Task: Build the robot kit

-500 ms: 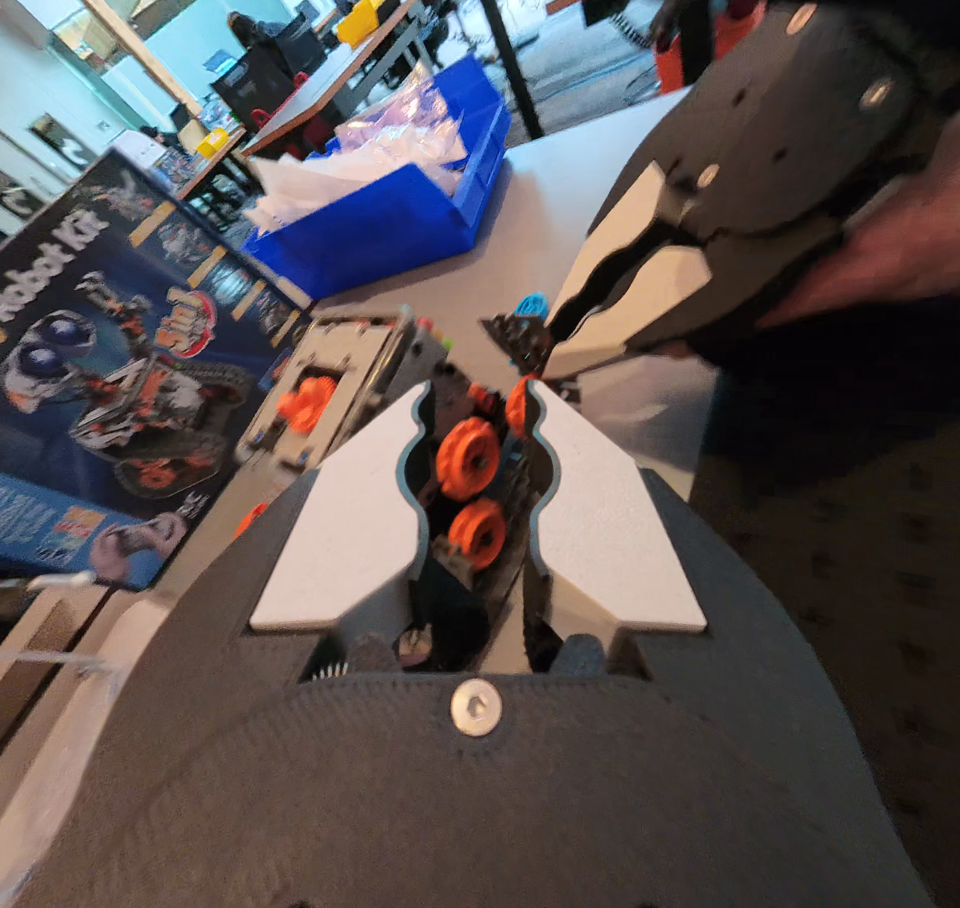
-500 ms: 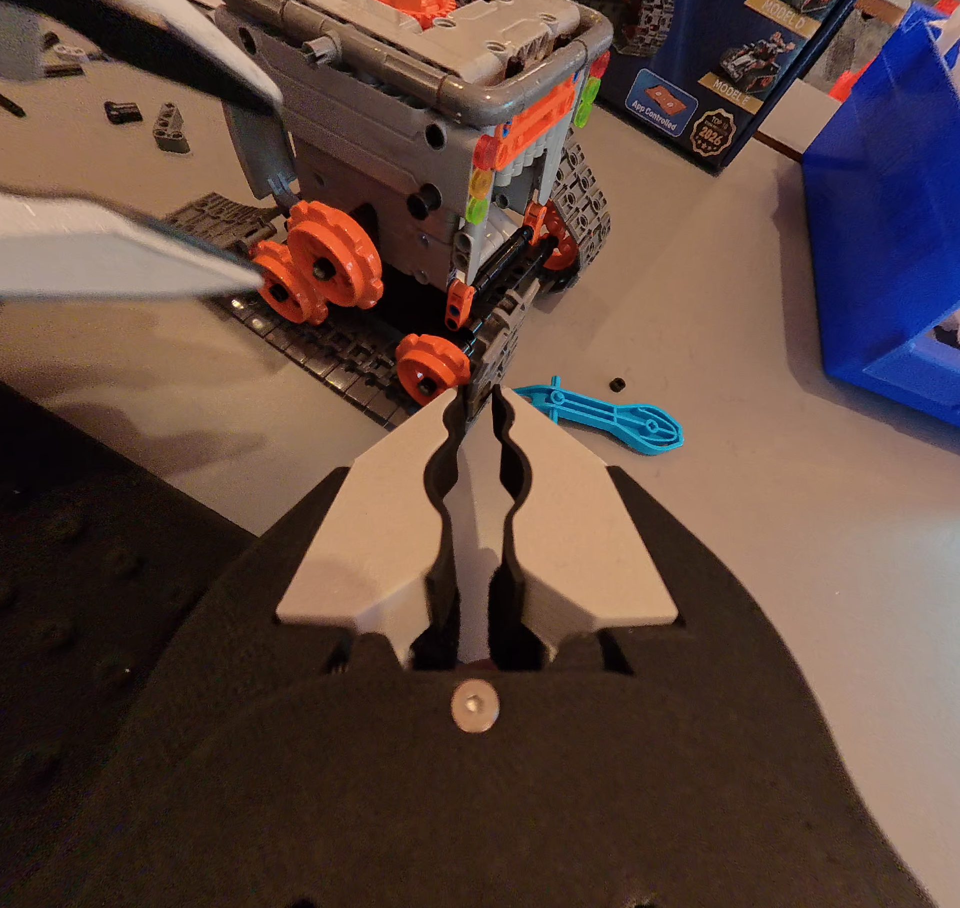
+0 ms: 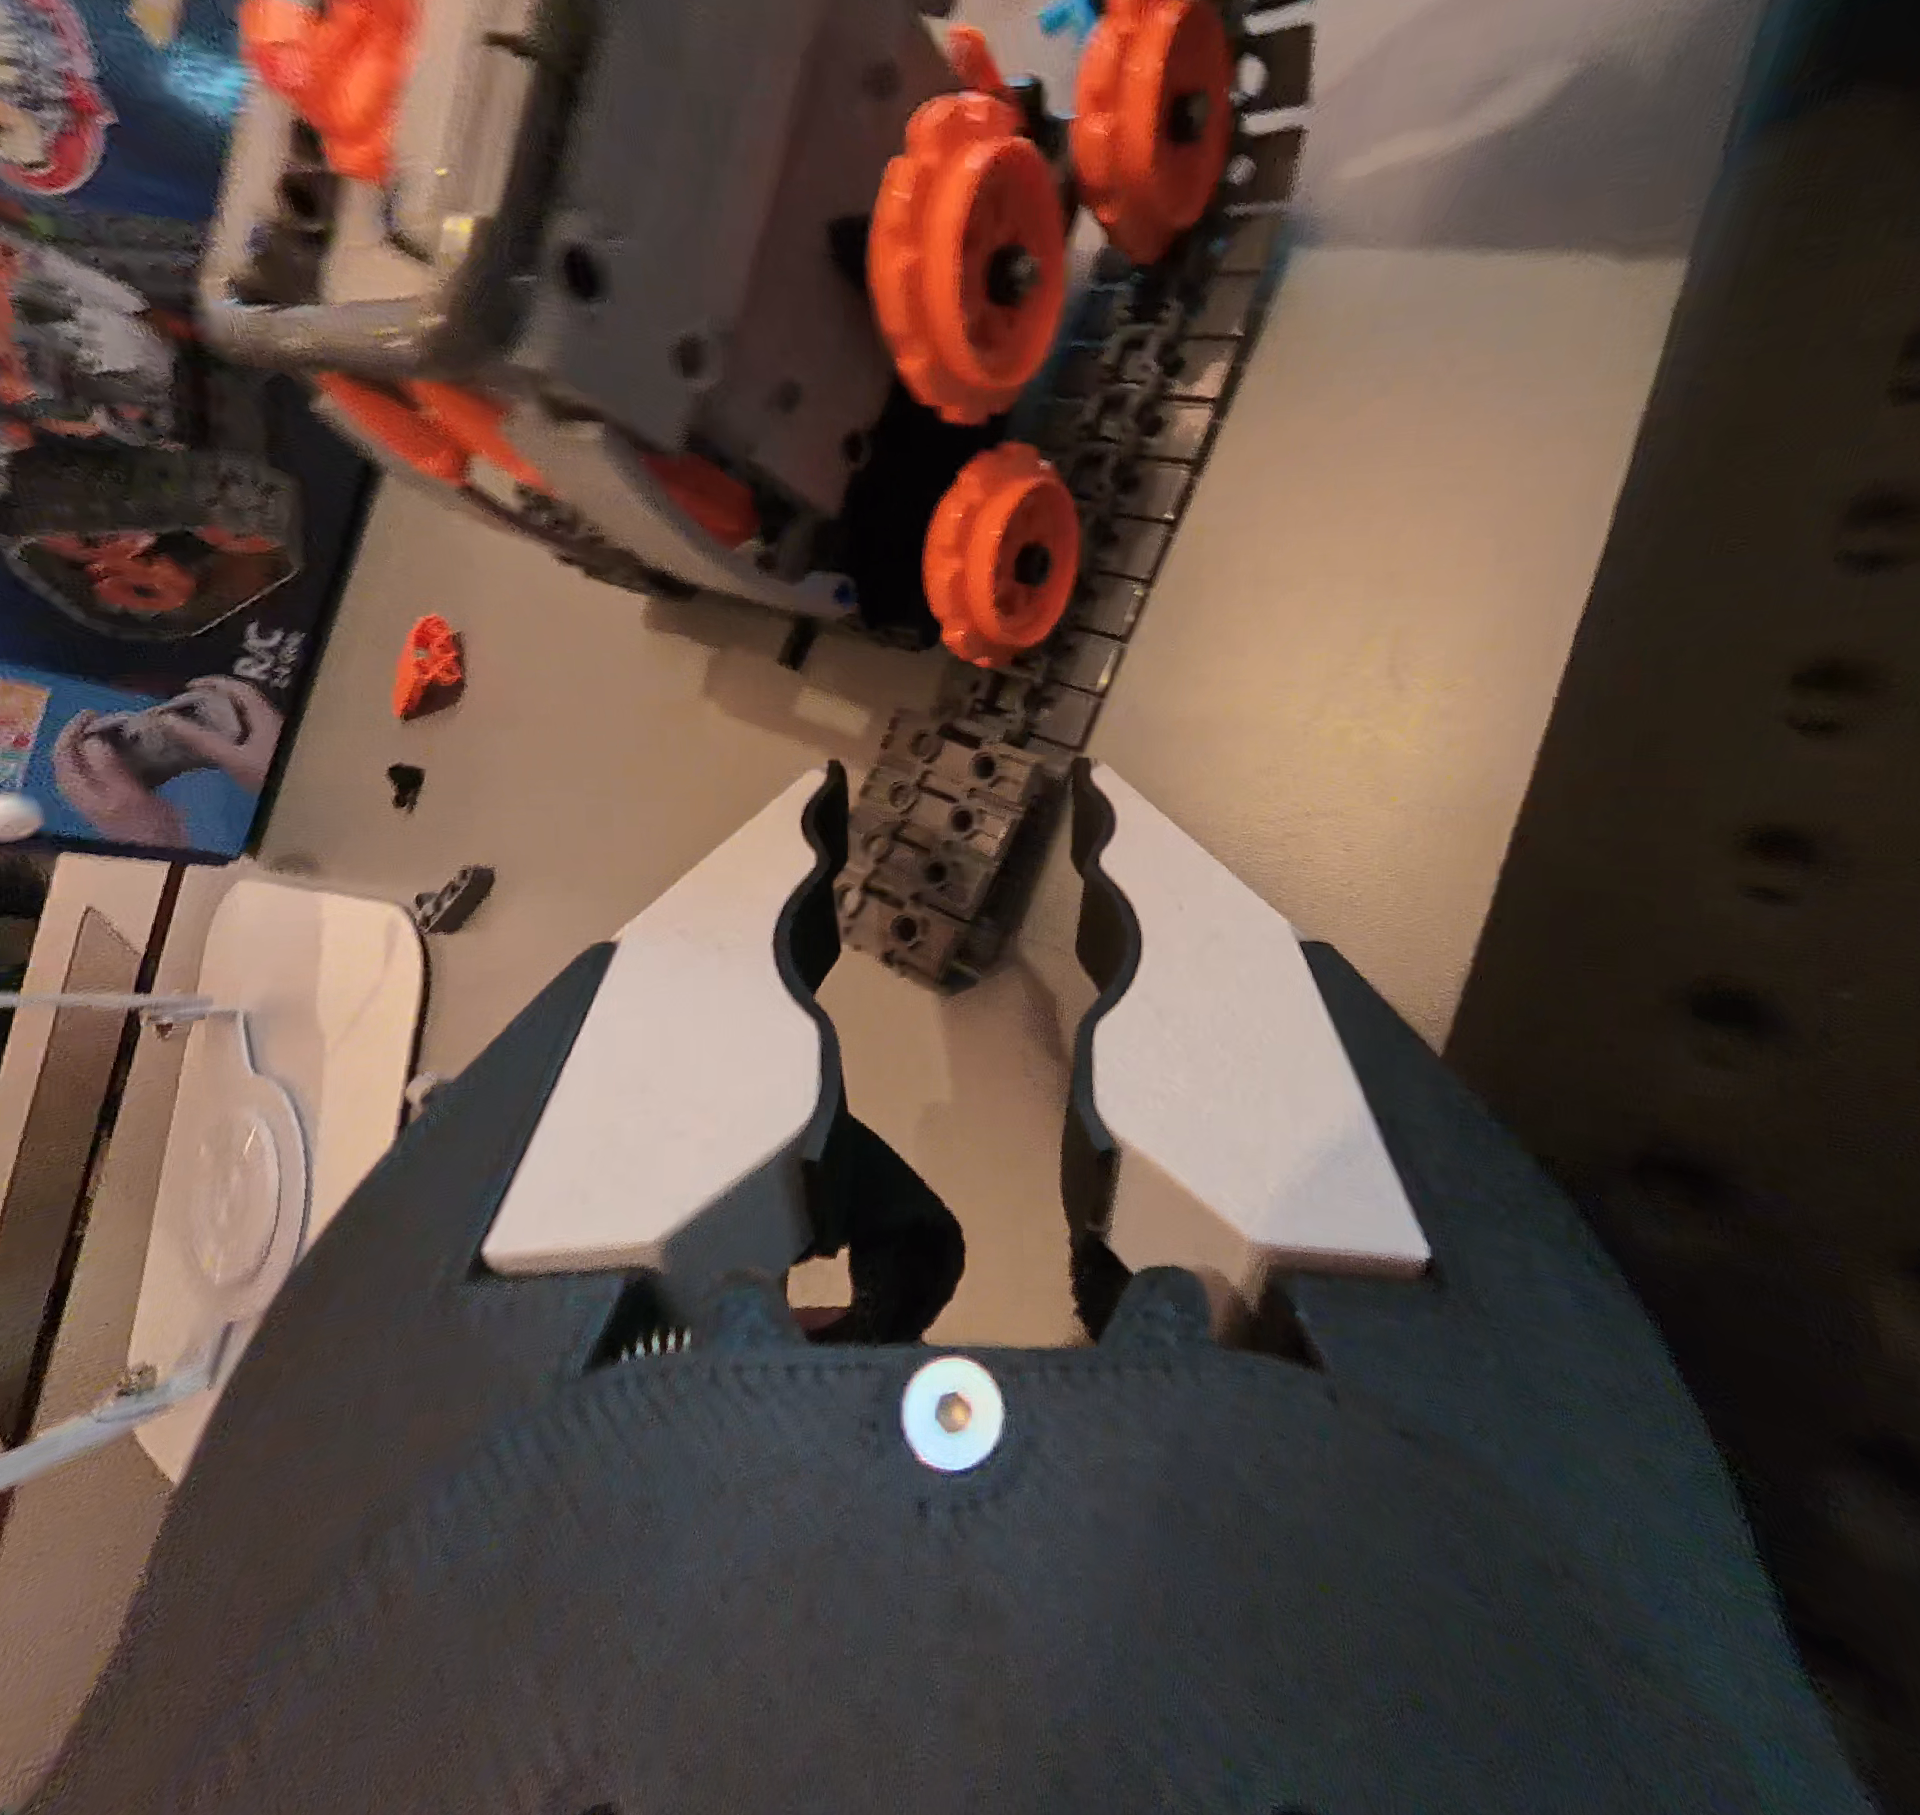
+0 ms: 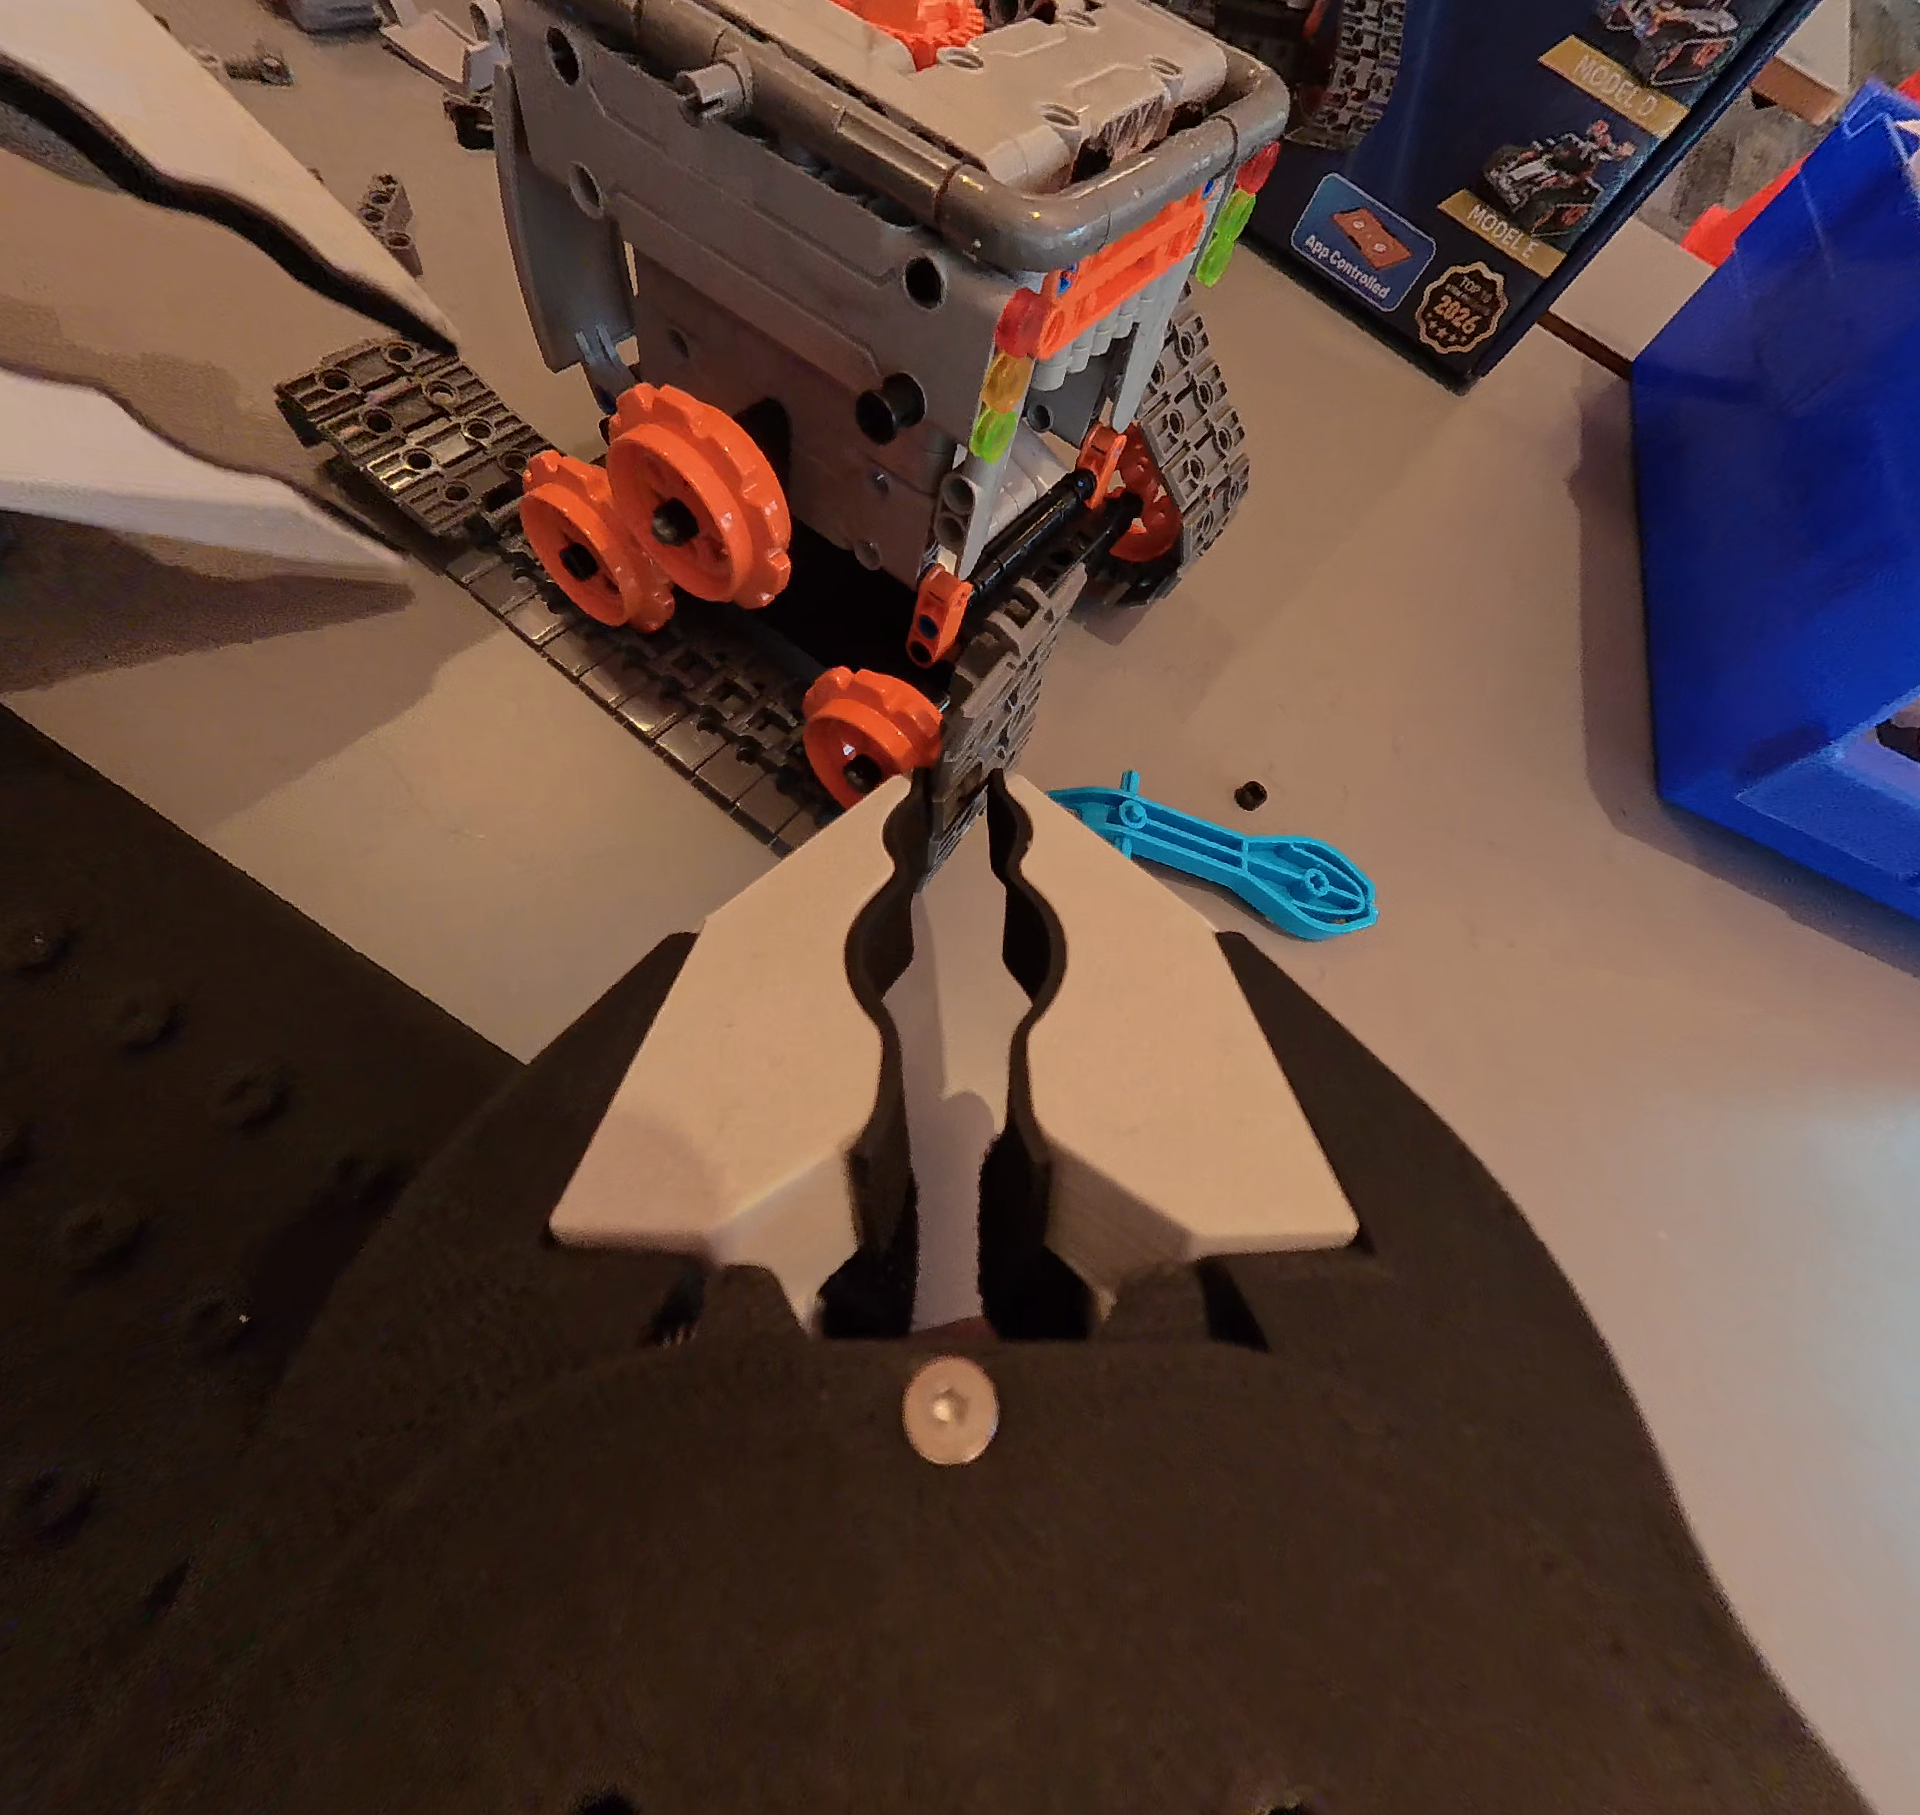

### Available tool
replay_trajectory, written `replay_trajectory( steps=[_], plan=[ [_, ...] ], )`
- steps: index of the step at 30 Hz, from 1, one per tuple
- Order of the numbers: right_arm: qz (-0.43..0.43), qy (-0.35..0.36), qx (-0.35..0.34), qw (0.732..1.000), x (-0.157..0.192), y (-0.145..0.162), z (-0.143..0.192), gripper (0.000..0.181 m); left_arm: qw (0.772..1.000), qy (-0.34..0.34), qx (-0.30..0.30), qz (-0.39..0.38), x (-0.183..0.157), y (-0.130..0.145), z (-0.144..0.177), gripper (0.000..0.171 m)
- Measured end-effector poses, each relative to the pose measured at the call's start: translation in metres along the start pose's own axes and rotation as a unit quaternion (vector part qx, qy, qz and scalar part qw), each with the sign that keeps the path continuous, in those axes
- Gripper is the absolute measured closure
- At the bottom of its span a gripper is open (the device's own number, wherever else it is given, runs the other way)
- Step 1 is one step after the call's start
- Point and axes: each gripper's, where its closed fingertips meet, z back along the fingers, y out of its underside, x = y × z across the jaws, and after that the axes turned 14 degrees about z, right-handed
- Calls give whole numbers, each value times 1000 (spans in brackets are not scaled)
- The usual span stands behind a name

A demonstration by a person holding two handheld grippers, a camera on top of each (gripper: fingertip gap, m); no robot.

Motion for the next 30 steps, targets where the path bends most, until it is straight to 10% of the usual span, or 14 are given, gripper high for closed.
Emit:
replay_trajectory(
  steps=[12,21,30],
  plan=[
    [-22,-22,-24,999,-1,-5,1,173,997,-63,-40,-18,14,-5,-1,167],
    [-30,-47,-19,998,0,-3,-2,173,979,-76,-180,63,32,-53,33,169],
    [-26,-55,-16,998,1,-3,-3,173,969,-102,-220,-51,9,-71,41,168]
  ],
)
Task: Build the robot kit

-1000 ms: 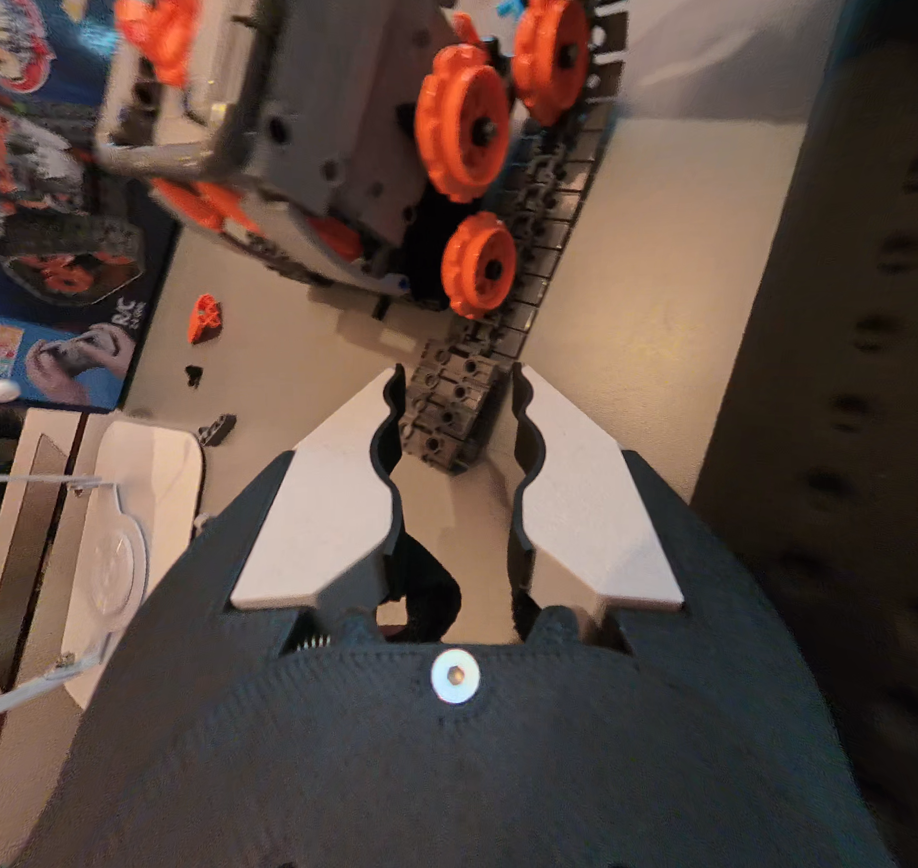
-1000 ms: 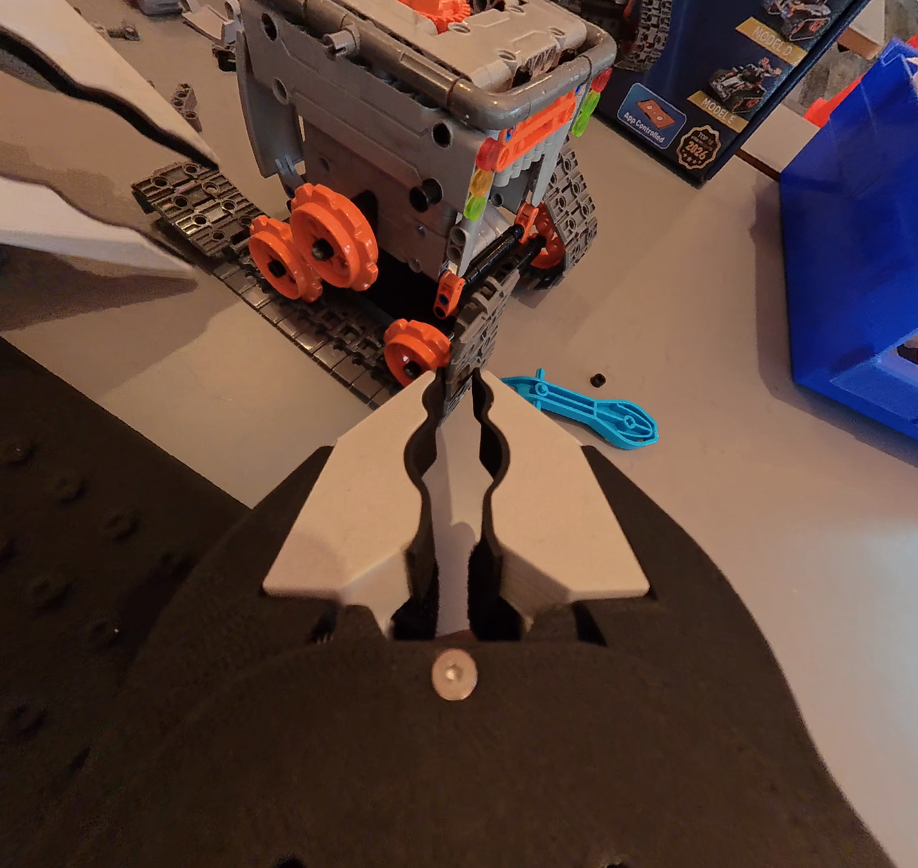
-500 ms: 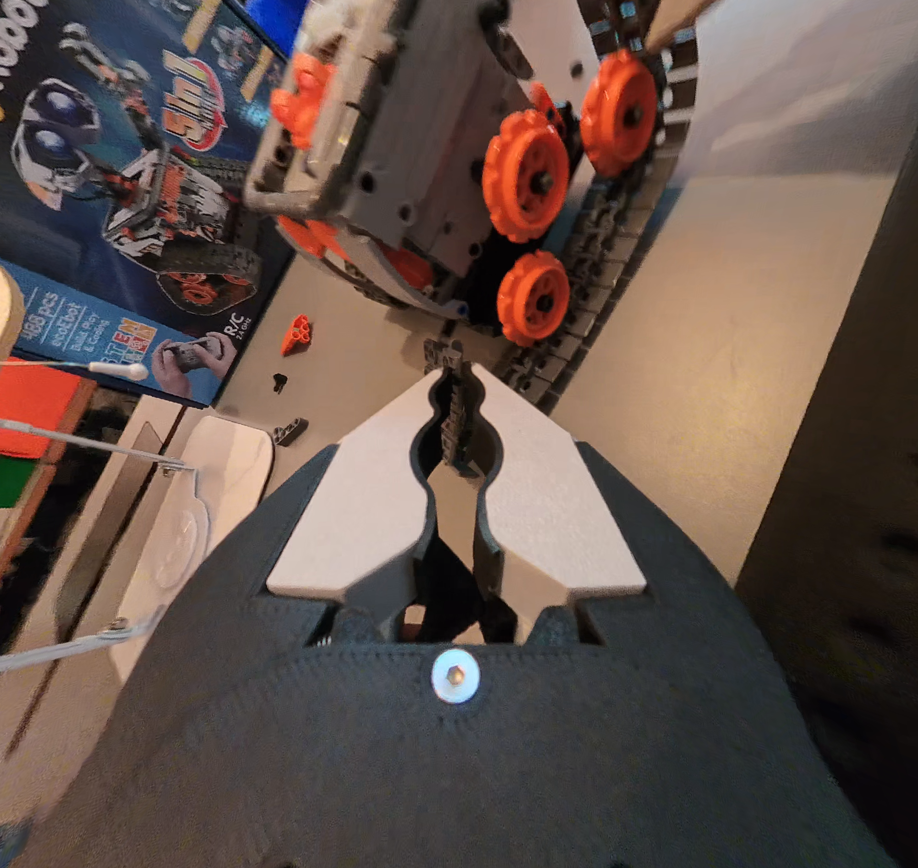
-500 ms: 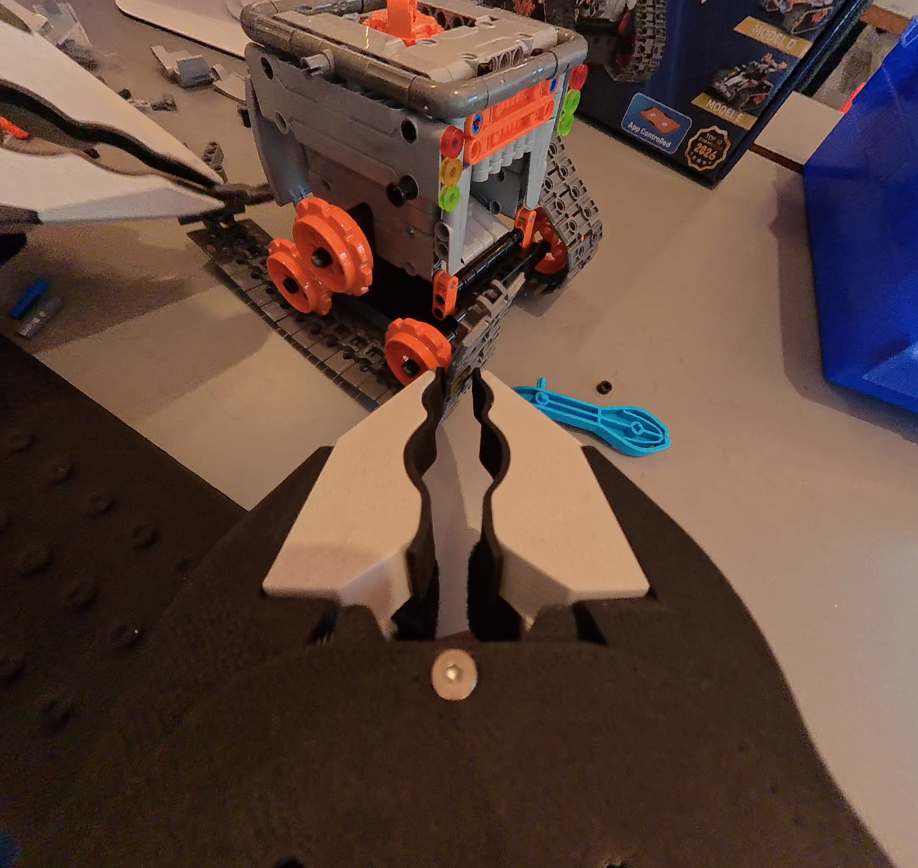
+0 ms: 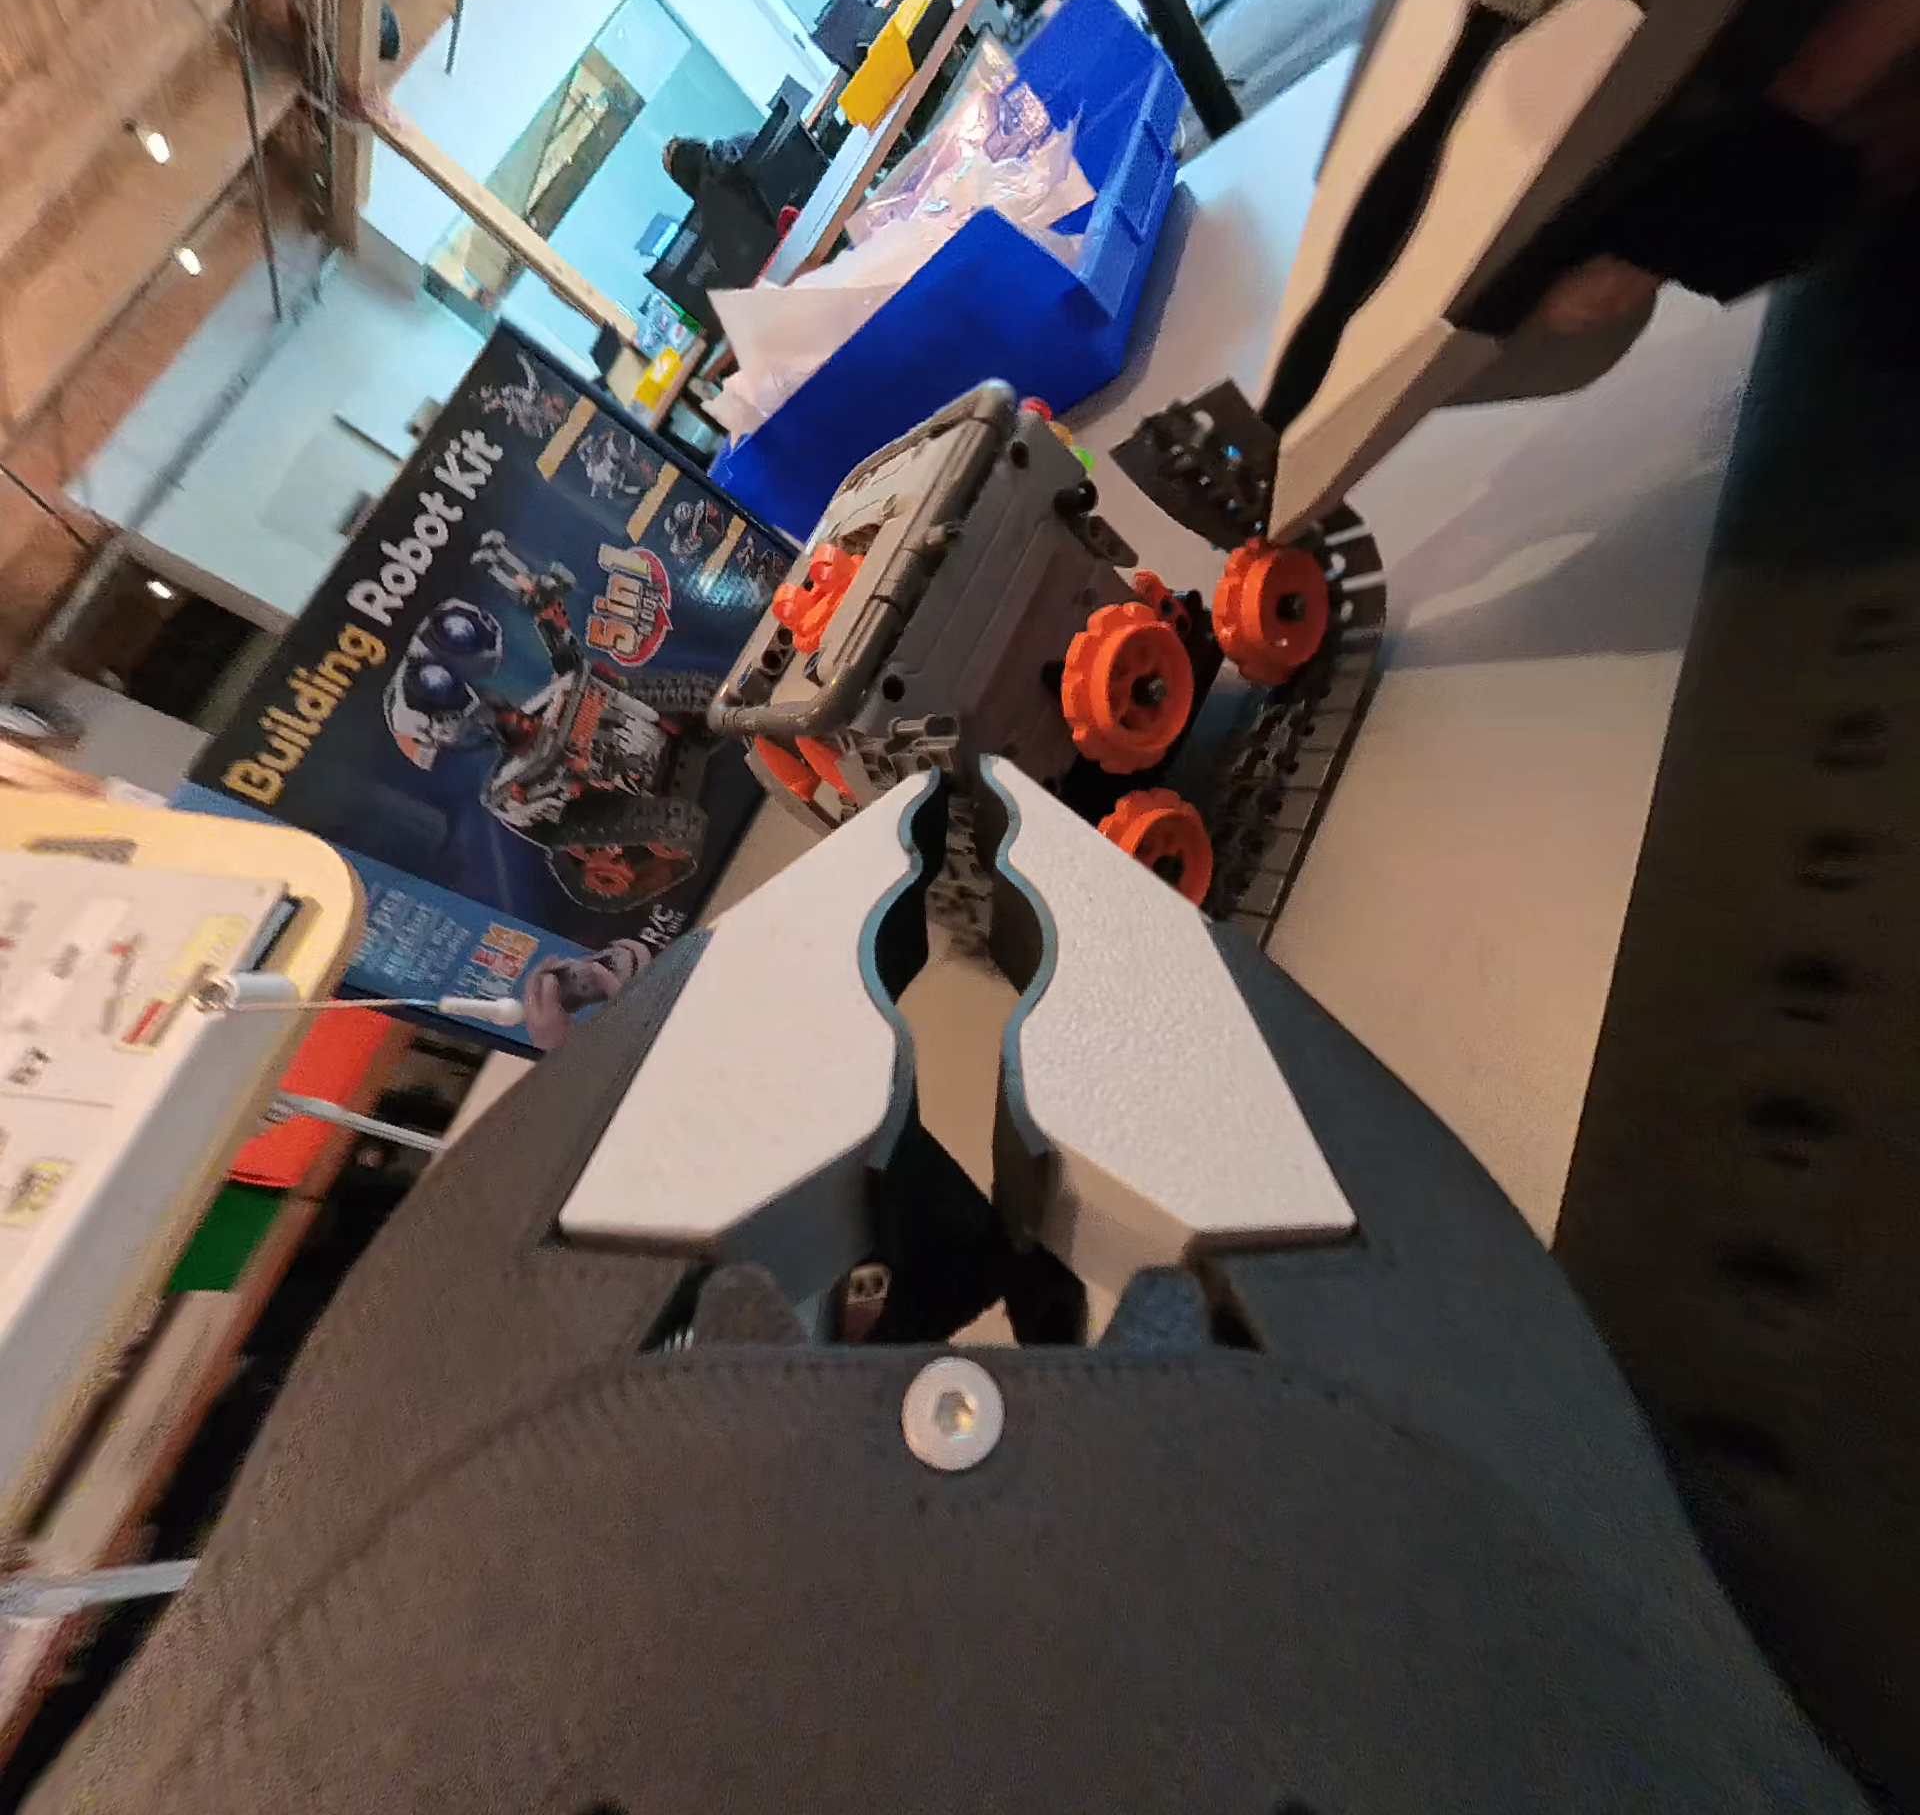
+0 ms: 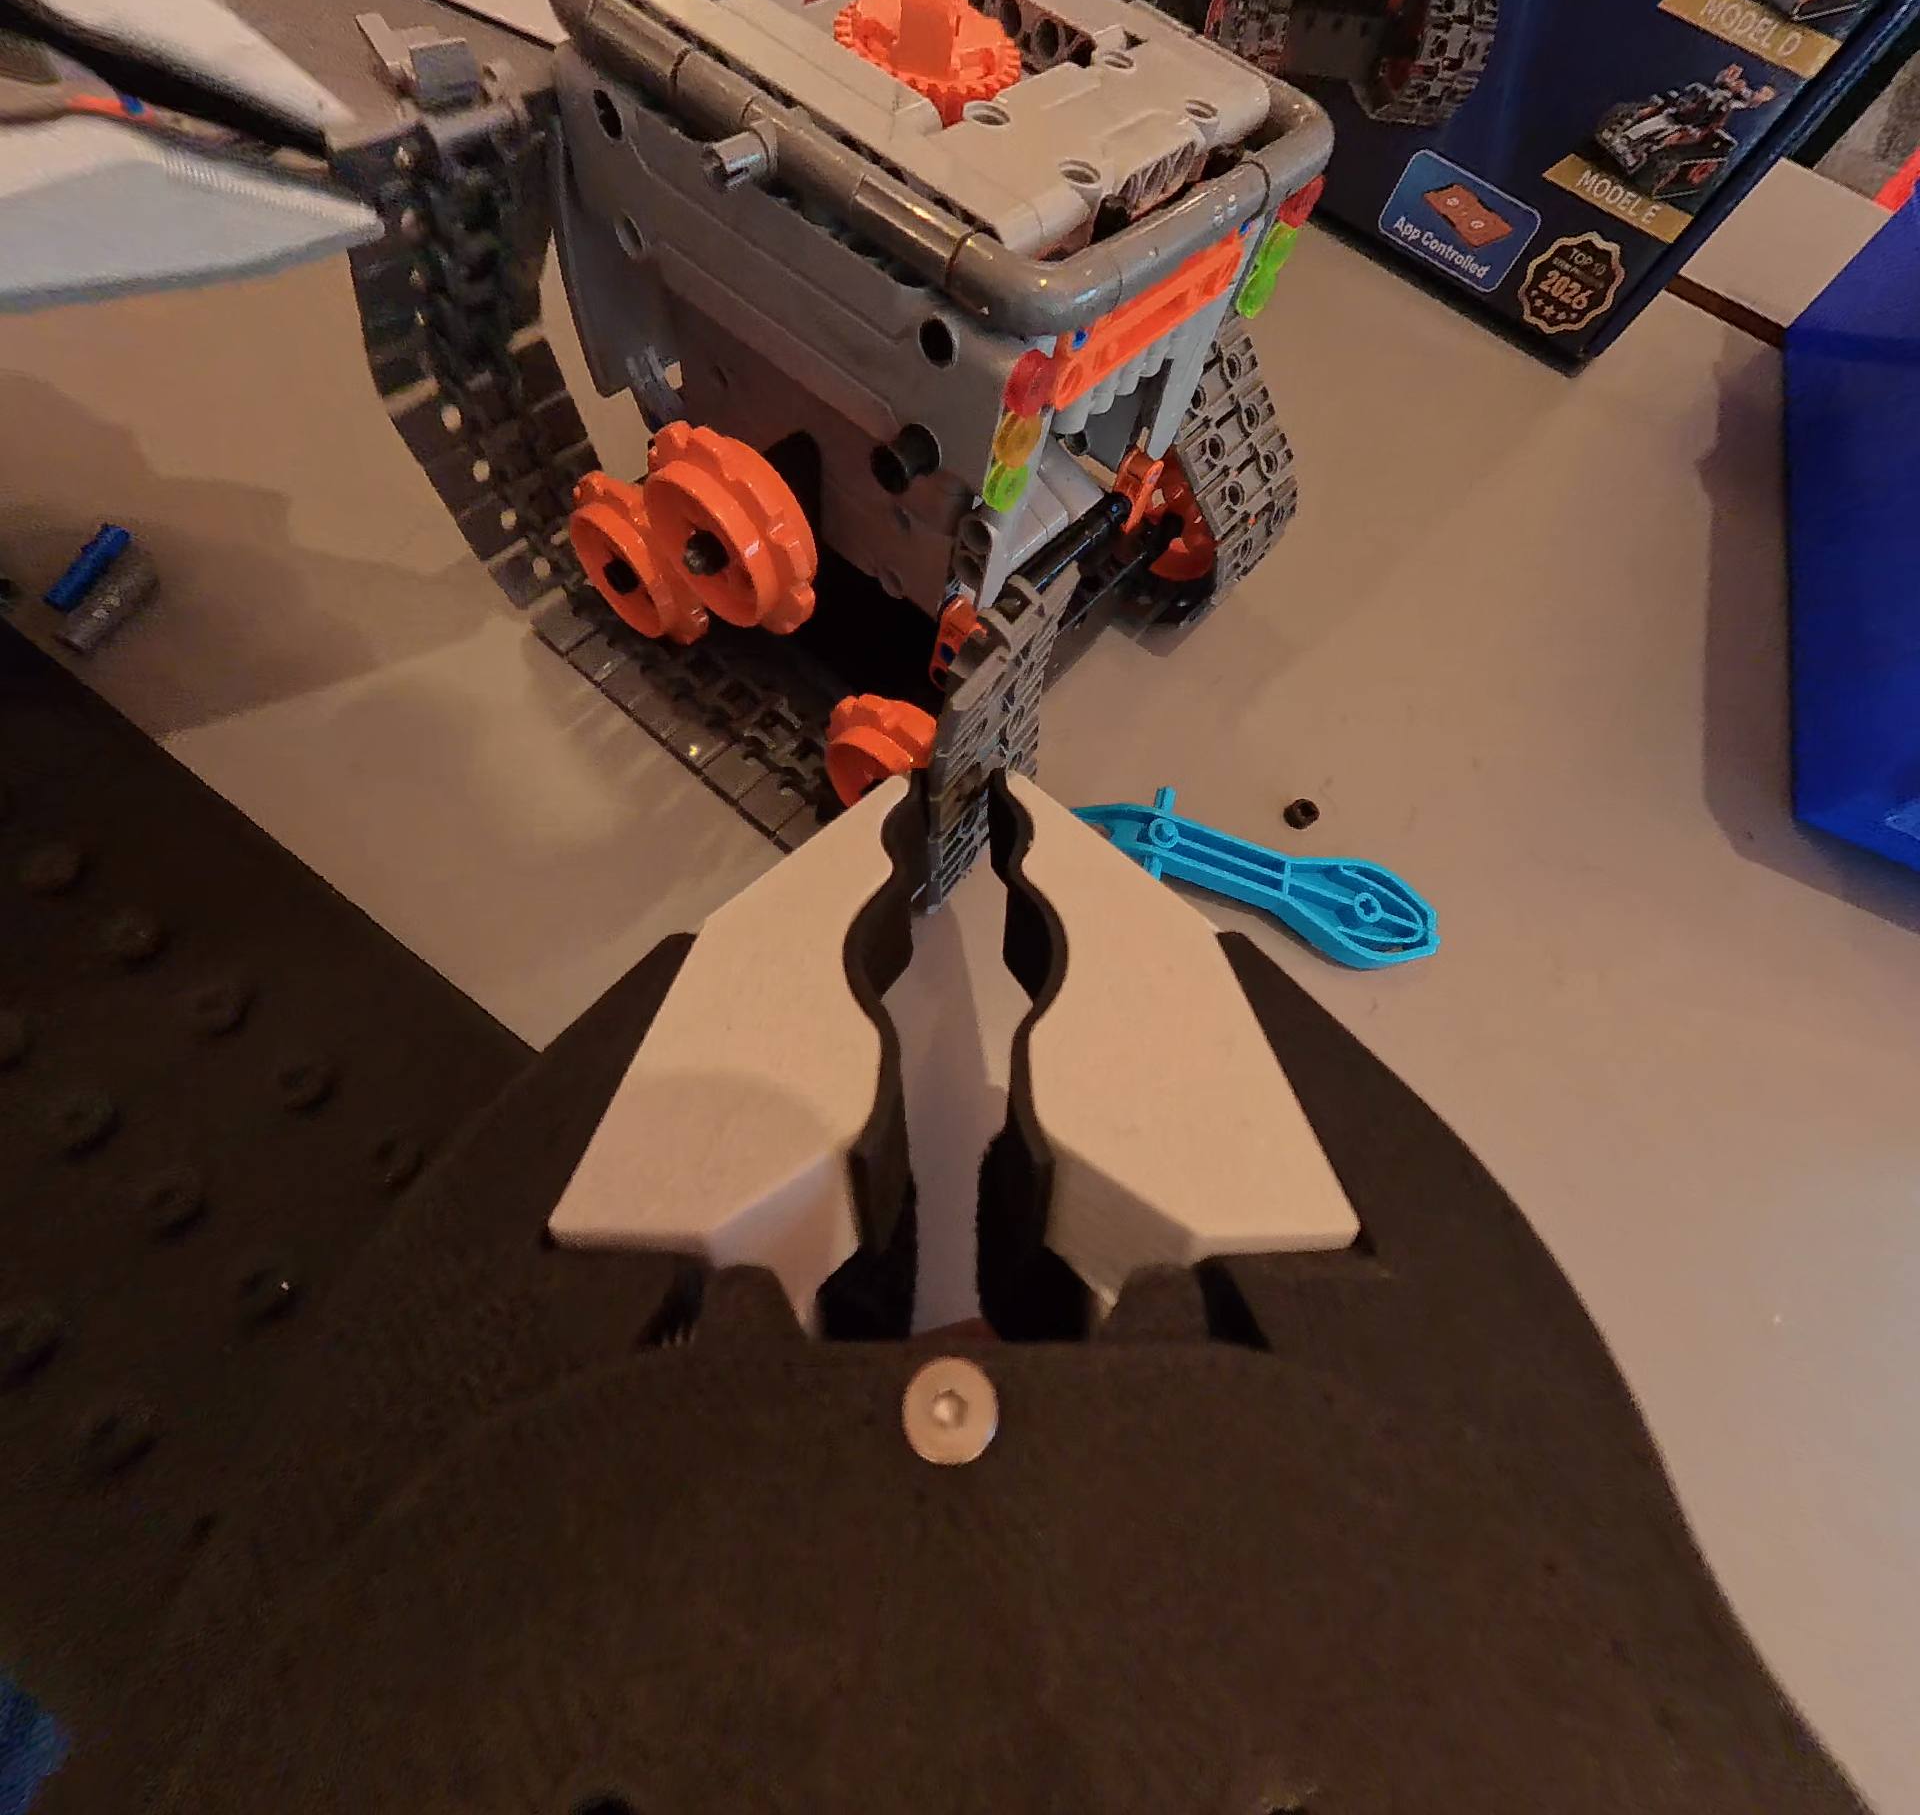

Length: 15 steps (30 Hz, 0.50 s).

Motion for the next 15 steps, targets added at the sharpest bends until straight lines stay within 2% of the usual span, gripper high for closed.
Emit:
replay_trajectory(
  steps=[6,15],
  plan=[
    [1,-5,-7,1000,1,-2,1,173,994,4,-4,-110,-28,-2,-5,169],
    [54,3,-15,998,5,-7,0,173,993,29,5,-115,-42,-18,-31,169]
  ],
)
